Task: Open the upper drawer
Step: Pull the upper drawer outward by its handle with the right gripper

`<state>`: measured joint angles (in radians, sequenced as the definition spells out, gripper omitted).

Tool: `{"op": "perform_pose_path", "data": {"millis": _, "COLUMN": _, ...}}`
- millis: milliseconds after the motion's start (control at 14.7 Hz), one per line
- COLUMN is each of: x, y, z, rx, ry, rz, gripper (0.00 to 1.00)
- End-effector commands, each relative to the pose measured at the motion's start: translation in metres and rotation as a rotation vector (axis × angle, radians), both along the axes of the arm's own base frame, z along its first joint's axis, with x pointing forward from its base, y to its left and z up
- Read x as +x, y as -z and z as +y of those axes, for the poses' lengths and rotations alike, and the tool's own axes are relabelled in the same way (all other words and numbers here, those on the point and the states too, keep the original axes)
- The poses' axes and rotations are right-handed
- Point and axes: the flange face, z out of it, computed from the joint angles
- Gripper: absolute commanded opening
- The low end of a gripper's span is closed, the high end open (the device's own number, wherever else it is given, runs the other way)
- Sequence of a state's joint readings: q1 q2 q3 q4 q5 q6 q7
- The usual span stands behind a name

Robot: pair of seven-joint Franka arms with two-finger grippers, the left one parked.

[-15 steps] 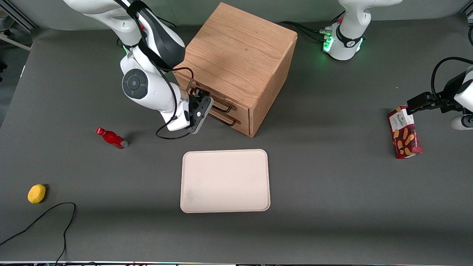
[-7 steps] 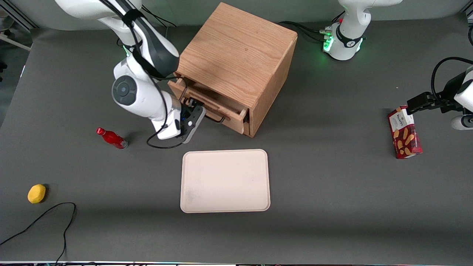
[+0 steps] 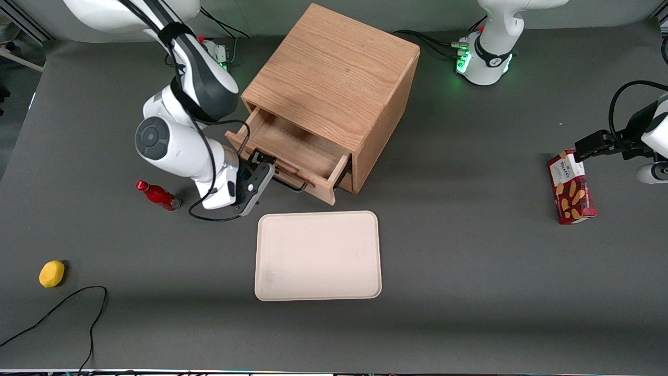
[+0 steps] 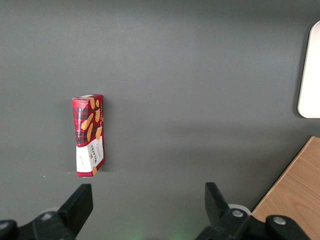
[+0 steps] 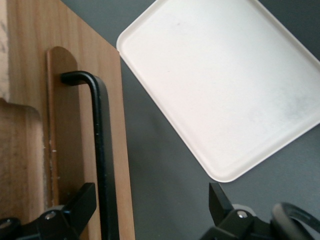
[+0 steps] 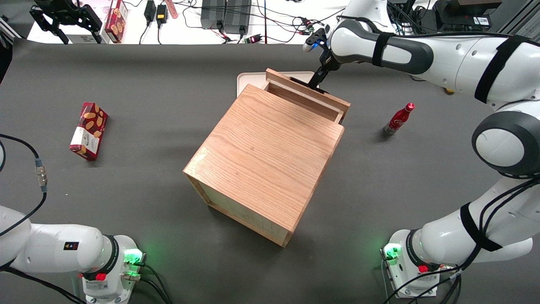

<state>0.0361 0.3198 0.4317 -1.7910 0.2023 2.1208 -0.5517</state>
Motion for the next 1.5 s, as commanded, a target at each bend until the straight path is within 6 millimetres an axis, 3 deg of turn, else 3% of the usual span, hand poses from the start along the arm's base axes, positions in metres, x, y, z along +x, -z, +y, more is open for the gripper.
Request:
{"op": "perform_pose_path", "data": {"millis": 0, "x": 0.025, "y": 0.007, "z": -0.011, "rx": 0.009, "ry": 0.008, "rz": -0.016, "gripper": 1.00}}
{"op": "perform_pose_path", "data": {"millis": 680, "x": 0.071, "y": 0.001, "z": -0.052, "rx": 0.021, "ry": 0.027, "rz": -0.079, "gripper": 1.00}}
{"op": "perform_pose_path", "data": {"millis": 1019, "x": 0.094, "y": -0.001, "z": -0.082, "rx": 0.015, "ry": 0.056, "rz": -0.127, "gripper": 1.00}}
{"op": "perform_pose_path", "data": {"millis": 1427, "x": 0.097, "y": -0.009, "z": -0.084, "rx": 0.024, "ry": 0.069, "rz": -0.145, "gripper": 1.00}}
